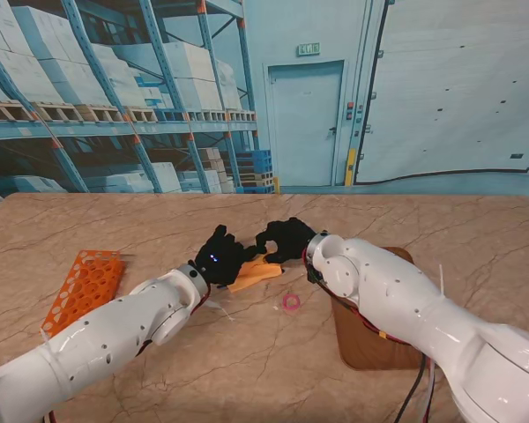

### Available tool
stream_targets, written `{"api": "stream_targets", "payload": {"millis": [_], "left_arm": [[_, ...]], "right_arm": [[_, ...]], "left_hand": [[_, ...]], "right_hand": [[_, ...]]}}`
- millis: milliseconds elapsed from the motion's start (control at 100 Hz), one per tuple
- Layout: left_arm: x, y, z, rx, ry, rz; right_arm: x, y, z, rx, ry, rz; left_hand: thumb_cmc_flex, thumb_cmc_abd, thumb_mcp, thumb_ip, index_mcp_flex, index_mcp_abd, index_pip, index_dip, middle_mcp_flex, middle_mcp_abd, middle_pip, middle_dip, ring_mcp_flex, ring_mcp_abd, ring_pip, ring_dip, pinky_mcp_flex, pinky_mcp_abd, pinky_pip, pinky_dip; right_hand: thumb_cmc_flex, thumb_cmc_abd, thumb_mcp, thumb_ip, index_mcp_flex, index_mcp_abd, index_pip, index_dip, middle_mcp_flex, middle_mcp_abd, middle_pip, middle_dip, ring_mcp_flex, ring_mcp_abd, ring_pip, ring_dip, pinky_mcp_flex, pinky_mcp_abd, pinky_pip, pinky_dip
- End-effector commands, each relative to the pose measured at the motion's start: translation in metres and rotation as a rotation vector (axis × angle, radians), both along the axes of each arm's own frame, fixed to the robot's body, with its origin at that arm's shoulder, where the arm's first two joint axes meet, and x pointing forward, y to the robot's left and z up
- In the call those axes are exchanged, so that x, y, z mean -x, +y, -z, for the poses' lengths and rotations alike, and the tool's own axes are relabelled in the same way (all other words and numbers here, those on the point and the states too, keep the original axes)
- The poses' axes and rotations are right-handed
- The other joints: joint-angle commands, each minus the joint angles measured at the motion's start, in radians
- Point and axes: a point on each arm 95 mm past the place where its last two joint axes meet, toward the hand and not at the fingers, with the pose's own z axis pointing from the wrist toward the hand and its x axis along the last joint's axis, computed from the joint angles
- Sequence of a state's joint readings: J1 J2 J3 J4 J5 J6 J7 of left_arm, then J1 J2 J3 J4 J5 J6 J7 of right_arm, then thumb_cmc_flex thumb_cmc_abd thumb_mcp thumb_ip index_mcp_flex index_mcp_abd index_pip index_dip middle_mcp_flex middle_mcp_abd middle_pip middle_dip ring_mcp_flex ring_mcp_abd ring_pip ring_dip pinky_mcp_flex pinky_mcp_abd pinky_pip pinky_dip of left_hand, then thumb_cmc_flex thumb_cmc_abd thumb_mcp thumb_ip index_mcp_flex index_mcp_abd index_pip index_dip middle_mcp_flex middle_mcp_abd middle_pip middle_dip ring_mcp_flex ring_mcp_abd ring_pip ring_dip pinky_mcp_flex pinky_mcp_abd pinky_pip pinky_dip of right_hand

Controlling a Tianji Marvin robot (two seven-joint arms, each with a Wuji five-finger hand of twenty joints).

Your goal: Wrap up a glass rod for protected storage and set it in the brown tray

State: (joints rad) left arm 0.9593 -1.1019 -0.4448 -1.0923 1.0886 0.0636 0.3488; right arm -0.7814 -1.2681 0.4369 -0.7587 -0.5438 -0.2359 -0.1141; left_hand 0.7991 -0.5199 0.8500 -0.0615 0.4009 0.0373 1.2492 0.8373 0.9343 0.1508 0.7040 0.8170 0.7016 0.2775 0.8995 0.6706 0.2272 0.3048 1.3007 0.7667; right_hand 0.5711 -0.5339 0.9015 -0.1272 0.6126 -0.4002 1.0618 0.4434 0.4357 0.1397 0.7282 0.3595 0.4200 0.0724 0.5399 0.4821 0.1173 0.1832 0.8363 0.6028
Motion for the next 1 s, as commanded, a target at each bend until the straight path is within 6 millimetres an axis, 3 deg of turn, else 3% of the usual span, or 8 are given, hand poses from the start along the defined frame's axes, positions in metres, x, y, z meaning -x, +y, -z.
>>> {"api": "stream_targets", "payload": {"millis": [0, 360, 460, 580, 710, 990], "left_arm": [[0.006, -0.002, 0.002, 0.003, 0.005, 0.015], [0.016, 0.003, 0.003, -0.026, 0.023, 0.062], [0.021, 0.003, 0.006, -0.041, 0.048, 0.068], [0.028, 0.003, 0.008, -0.051, 0.065, 0.071], [0.034, 0.006, 0.008, -0.052, 0.071, 0.077], [0.052, 0.015, -0.009, -0.003, 0.071, 0.045]], "right_arm": [[0.005, 0.0, 0.001, 0.005, -0.003, -0.022], [0.018, -0.005, 0.003, 0.049, 0.005, -0.083], [0.021, -0.007, 0.005, 0.068, 0.017, -0.097], [0.024, -0.008, 0.007, 0.082, 0.021, -0.106], [0.028, -0.012, 0.005, 0.096, 0.013, -0.124], [0.039, -0.021, -0.002, 0.112, 0.0, -0.157]], "left_hand": [[0.021, -0.014, 0.007, -0.038, -0.017, 0.0, 0.015, -0.01, -0.002, 0.003, 0.001, -0.016, -0.005, 0.003, -0.008, 0.006, -0.012, 0.006, -0.008, -0.008], [0.011, -0.032, 0.025, -0.039, 0.002, -0.006, 0.014, -0.035, 0.004, 0.0, -0.024, -0.032, -0.01, 0.003, -0.024, 0.002, -0.028, 0.007, -0.018, -0.021], [0.022, -0.073, 0.061, -0.04, 0.004, -0.011, 0.01, -0.043, 0.012, -0.003, -0.057, -0.031, -0.016, 0.001, -0.038, 0.0, -0.045, 0.014, -0.026, -0.03], [-0.028, -0.122, 0.081, -0.046, -0.002, -0.002, -0.024, -0.072, -0.02, 0.003, -0.084, -0.016, -0.036, 0.003, -0.055, 0.0, -0.063, 0.02, -0.033, -0.036], [-0.089, -0.109, 0.049, -0.065, 0.01, 0.01, -0.081, -0.07, -0.088, 0.016, -0.016, -0.085, -0.055, 0.011, -0.074, 0.009, -0.085, 0.02, -0.043, -0.039], [-0.099, -0.065, -0.038, -0.074, 0.048, 0.013, -0.126, -0.097, -0.112, 0.042, -0.006, -0.183, -0.077, 0.037, -0.107, 0.01, -0.121, 0.031, -0.07, -0.049]], "right_hand": [[0.023, 0.015, -0.001, -0.038, 0.03, -0.036, 0.023, 0.006, 0.017, 0.006, 0.011, 0.006, 0.014, -0.001, 0.014, 0.003, -0.002, 0.015, -0.009, 0.021], [0.006, -0.006, 0.013, -0.041, 0.064, -0.074, 0.001, 0.006, 0.013, -0.001, -0.013, -0.002, 0.001, -0.007, -0.007, -0.007, -0.009, 0.016, -0.015, 0.014], [-0.019, -0.049, 0.031, -0.047, 0.057, -0.076, -0.014, 0.006, 0.014, -0.005, -0.026, -0.006, 0.003, -0.008, -0.016, -0.011, -0.011, 0.017, -0.019, 0.012], [-0.089, -0.118, 0.049, -0.048, -0.005, -0.058, -0.038, -0.01, 0.0, -0.003, -0.039, -0.007, 0.0, -0.005, -0.024, -0.01, -0.012, 0.018, -0.023, 0.011], [-0.125, -0.15, -0.014, -0.051, -0.022, -0.024, -0.07, -0.012, -0.009, 0.0, -0.05, -0.006, -0.004, -0.001, -0.032, -0.01, -0.015, 0.023, -0.034, 0.012], [-0.148, -0.105, -0.151, 0.0, 0.013, -0.002, -0.133, 0.038, -0.015, 0.002, -0.07, -0.002, -0.003, 0.006, -0.051, -0.008, -0.014, 0.03, -0.065, 0.024]]}}
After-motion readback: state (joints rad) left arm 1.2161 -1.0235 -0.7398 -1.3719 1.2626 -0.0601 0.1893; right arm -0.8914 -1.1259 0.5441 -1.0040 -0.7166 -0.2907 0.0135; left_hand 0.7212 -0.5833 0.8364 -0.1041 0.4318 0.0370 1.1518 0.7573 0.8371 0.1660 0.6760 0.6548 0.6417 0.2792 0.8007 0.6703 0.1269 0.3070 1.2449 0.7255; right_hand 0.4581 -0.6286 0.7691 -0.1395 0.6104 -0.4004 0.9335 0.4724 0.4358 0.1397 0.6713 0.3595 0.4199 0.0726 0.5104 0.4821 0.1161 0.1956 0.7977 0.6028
